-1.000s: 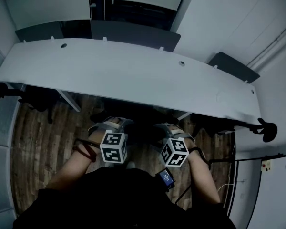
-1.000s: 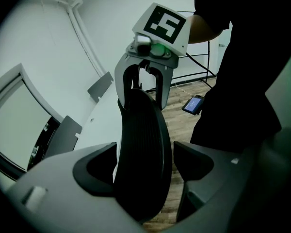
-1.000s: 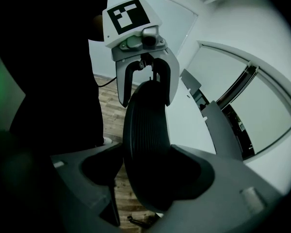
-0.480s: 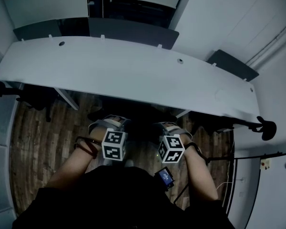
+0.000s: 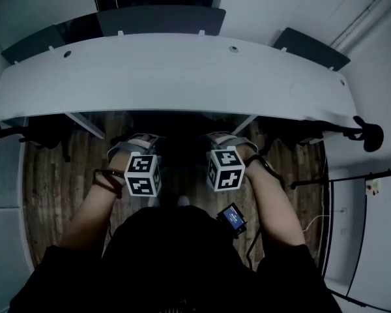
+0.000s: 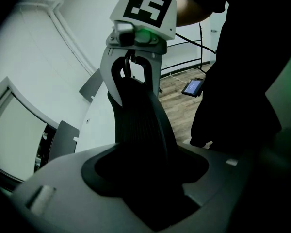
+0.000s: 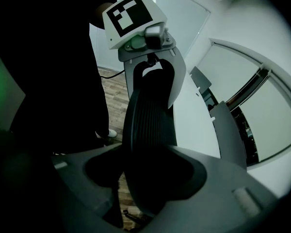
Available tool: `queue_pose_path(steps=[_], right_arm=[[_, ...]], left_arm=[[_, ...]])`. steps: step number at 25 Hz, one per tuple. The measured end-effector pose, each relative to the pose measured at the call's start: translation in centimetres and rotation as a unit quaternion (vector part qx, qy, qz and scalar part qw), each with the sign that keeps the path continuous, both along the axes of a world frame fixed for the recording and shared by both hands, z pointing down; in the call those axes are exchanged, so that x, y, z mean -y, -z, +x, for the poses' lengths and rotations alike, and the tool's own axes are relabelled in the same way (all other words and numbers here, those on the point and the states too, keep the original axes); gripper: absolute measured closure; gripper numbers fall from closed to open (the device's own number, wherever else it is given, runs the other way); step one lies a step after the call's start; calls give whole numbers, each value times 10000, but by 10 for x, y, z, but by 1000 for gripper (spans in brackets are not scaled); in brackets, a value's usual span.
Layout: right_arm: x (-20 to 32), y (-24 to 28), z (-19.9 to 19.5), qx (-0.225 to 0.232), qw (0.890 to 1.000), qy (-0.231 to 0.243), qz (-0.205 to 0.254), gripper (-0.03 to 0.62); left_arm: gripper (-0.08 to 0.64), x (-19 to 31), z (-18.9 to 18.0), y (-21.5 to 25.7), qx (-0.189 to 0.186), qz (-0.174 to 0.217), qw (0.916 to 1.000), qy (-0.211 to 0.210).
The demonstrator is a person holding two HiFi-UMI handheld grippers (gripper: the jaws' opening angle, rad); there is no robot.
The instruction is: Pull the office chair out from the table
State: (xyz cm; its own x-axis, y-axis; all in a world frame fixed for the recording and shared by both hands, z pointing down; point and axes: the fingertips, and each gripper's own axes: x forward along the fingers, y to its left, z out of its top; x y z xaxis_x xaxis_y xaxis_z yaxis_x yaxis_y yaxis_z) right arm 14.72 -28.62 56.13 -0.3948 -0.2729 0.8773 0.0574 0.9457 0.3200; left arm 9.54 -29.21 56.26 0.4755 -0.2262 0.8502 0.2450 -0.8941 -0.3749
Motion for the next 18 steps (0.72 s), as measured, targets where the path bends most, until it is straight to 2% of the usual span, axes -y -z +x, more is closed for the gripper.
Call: queue_pose_path(steps=[4,8,14,18], right_arm=[[-9,-3,10,-45,10000,23,25,360],[-9,-1,7,-33,9999,76,142,360],[-25,-5,0,26,9998,128,124,360],[-31,-4,-8,73,9998,128,99,364]], left_arm=[[279,-7,8,-3,34,71,10000,39],[275,-8,4,-5,171,29,9998,95],[275,-20,-3,-9,214,206,9995,125],[272,-27,-12,-9,259,109,9995,131]])
